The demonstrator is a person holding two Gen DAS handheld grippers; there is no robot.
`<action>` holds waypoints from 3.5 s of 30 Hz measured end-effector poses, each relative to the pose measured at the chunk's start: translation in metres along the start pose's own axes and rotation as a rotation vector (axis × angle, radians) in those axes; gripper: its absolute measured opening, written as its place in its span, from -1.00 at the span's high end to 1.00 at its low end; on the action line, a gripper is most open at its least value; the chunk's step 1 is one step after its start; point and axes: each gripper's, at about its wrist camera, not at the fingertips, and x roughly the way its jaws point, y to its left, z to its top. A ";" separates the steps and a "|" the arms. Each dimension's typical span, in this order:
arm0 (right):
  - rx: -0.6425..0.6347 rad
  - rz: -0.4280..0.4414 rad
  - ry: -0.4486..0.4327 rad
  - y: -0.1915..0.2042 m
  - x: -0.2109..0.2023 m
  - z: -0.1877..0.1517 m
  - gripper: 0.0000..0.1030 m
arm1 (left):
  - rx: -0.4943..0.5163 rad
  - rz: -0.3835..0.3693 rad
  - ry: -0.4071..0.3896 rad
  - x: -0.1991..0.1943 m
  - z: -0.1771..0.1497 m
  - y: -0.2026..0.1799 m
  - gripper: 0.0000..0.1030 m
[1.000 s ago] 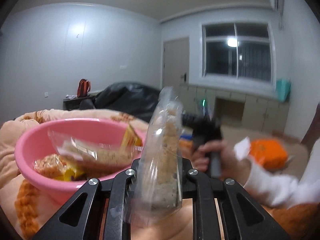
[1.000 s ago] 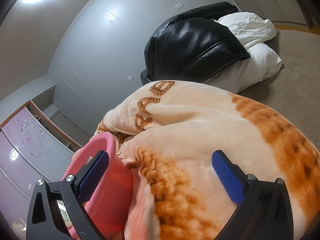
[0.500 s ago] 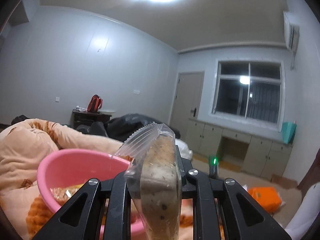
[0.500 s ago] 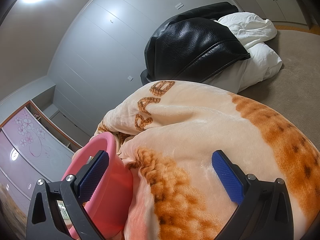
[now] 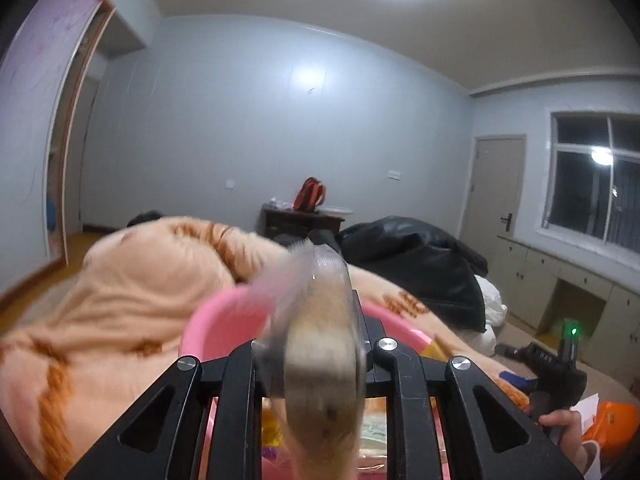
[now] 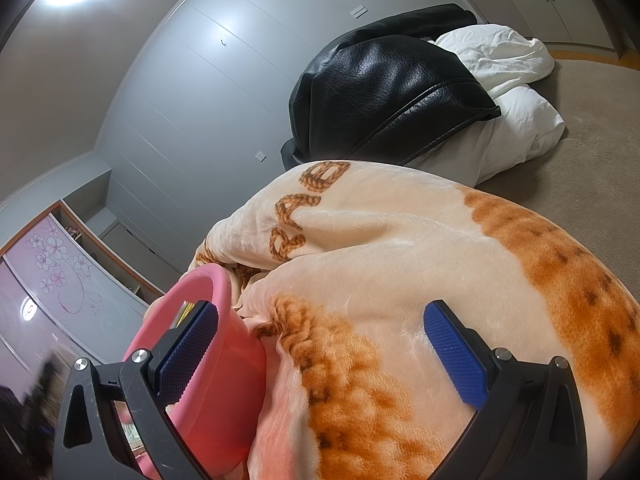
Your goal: Organize snacks
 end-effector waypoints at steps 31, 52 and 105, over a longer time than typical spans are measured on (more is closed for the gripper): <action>0.000 0.000 0.000 0.000 0.000 0.000 -1.00 | 0.060 0.276 -0.058 -0.037 -0.066 0.017 -0.68; 0.000 0.000 0.001 -0.001 0.000 0.001 -1.00 | -0.593 0.268 0.337 0.010 -0.116 0.142 -0.99; 0.000 0.000 0.001 -0.002 0.000 0.001 -1.00 | -0.710 0.192 0.307 0.001 -0.125 0.161 -0.99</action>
